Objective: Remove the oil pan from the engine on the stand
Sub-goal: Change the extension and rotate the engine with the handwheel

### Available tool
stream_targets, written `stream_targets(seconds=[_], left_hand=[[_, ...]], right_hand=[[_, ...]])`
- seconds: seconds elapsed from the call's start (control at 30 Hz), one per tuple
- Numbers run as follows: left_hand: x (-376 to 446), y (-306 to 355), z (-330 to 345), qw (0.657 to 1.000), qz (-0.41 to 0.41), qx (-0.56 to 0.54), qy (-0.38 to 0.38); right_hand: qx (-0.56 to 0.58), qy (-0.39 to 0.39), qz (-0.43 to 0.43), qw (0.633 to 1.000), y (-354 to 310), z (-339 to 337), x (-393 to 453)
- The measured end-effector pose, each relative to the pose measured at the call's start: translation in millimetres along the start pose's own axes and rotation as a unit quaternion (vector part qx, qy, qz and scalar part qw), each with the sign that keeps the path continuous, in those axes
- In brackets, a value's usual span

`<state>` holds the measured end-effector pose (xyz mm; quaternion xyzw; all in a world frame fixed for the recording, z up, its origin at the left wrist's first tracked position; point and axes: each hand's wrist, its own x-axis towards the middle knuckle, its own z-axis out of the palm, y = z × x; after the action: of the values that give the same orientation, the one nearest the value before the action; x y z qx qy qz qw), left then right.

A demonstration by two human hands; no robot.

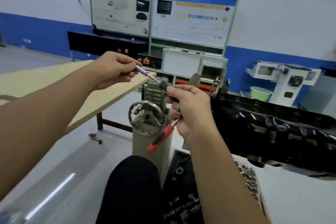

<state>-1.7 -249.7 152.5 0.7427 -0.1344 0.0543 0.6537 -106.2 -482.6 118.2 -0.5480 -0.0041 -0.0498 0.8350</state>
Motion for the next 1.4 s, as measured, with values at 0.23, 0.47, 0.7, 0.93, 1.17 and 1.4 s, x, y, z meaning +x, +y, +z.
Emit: stream_targets(seconds=[0.23,0.47,0.7,0.93,1.17,1.4], left_hand=[[-45.1,-55.7,-148.9,0.985,-0.062,0.037,0.154],[-72.6,-114.1,-214.7,0.917,-0.081,0.321,0.222],[-87.1,-158.8,-244.7,0.887,-0.101,0.408,0.192],[-87.1,-166.8,-252.0,0.892,-0.083,0.368,0.250],[-82.4,-171.1,-246.8,0.889,-0.082,0.329,0.308],[-78.2,-153.4,-220.0,0.821,0.048,0.454,0.342]], right_hand=[[-0.012,-0.072,0.121,0.990,81.4,123.2,20.4],[-0.007,-0.032,0.174,0.984,148.3,172.6,24.5],[-0.001,-0.007,0.188,0.982,190.4,197.0,31.5],[-0.003,-0.009,0.233,0.972,219.1,211.3,27.8],[0.020,0.005,0.222,0.975,214.1,196.6,22.0],[0.078,0.018,0.200,0.977,187.9,165.3,13.3]])
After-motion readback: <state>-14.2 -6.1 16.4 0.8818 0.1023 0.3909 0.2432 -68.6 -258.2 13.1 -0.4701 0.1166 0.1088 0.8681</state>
